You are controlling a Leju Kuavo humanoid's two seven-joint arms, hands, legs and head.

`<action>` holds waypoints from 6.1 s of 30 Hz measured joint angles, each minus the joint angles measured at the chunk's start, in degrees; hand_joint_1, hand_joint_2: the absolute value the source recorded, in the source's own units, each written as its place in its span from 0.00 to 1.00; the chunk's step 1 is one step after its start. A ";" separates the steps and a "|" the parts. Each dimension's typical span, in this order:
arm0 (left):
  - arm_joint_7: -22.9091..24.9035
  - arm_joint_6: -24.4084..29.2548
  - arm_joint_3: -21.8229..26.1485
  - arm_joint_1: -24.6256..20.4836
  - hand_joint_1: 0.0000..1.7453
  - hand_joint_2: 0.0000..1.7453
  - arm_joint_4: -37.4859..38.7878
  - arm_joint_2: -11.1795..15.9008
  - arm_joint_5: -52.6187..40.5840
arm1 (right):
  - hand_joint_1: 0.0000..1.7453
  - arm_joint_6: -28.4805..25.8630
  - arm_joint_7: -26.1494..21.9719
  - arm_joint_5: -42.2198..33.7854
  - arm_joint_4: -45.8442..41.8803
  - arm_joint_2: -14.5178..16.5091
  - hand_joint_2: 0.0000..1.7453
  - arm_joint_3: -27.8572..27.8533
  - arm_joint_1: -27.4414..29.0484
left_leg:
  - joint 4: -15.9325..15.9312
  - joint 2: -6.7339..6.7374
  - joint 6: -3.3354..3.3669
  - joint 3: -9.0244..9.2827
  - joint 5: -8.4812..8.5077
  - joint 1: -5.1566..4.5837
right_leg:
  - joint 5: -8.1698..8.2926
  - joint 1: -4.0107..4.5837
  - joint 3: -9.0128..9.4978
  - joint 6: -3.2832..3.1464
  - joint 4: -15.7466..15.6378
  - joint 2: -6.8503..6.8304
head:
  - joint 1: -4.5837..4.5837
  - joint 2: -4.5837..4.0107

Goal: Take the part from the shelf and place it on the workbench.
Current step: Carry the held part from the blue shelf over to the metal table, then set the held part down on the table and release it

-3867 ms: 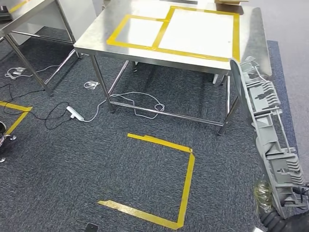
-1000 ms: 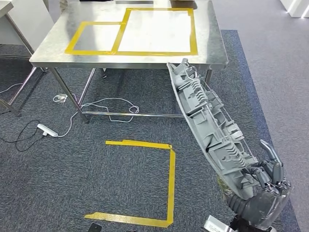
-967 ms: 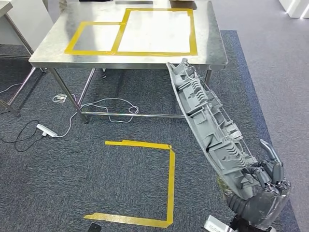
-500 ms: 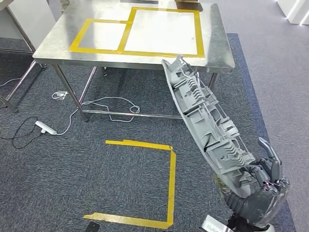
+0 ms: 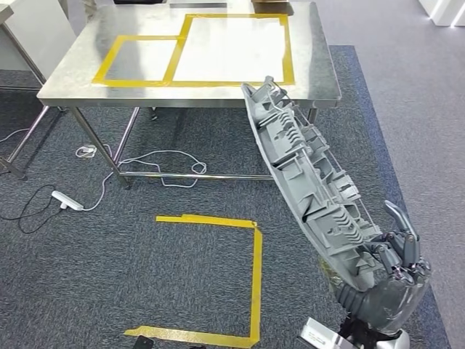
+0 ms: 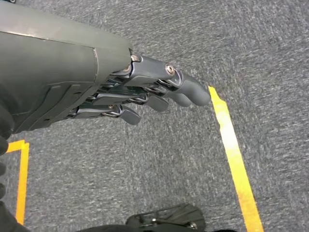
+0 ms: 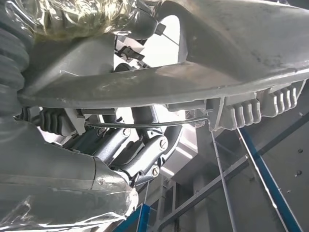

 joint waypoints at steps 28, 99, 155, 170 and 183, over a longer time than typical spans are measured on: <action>0.07 -0.08 -0.85 0.03 0.00 1.00 0.00 0.08 -0.03 | 1.00 0.00 0.78 0.01 0.92 -0.22 1.00 1.01 -0.61 | -0.12 -0.02 -0.26 1.87 -3.48 0.06 | 0.21 -0.06 -1.09 -0.06 0.40 -0.20 | -0.05 0.00; 3.20 -2.84 -4.27 -2.96 0.00 1.00 0.07 -0.32 -4.77 | 1.00 0.02 24.76 15.09 18.10 -7.68 1.00 7.92 -28.99 | -13.90 -0.30 1.44 3.95 6.64 -0.08 | -1.65 0.31 0.60 1.94 -0.38 0.18 | -0.09 0.00; 3.74 -3.66 -5.84 -3.53 0.00 1.00 0.11 -0.30 -5.25 | 1.00 0.58 26.83 16.72 23.55 -7.47 1.00 12.74 -33.05 | 2.57 -0.36 -0.42 -2.61 -1.46 0.21 | 1.13 0.24 -1.04 0.00 -1.05 -0.12 | -0.41 0.00; 4.25 -4.02 -7.13 -4.18 0.00 1.00 0.13 -0.34 -5.60 | 1.00 0.94 29.26 16.97 27.43 -6.82 1.00 13.97 -35.97 | -14.13 -0.41 3.02 4.87 5.70 0.10 | -6.51 0.36 -10.44 2.82 16.69 -0.15 | 0.39 0.00; 4.39 -4.31 -8.17 -4.47 0.00 1.00 0.13 -0.40 -5.67 | 1.00 0.97 30.09 17.93 29.47 -6.70 1.00 13.90 -37.50 | -5.71 -0.39 0.32 3.04 -0.52 -0.13 | 2.26 0.40 -2.51 -0.04 -1.08 -0.19 | -0.23 0.00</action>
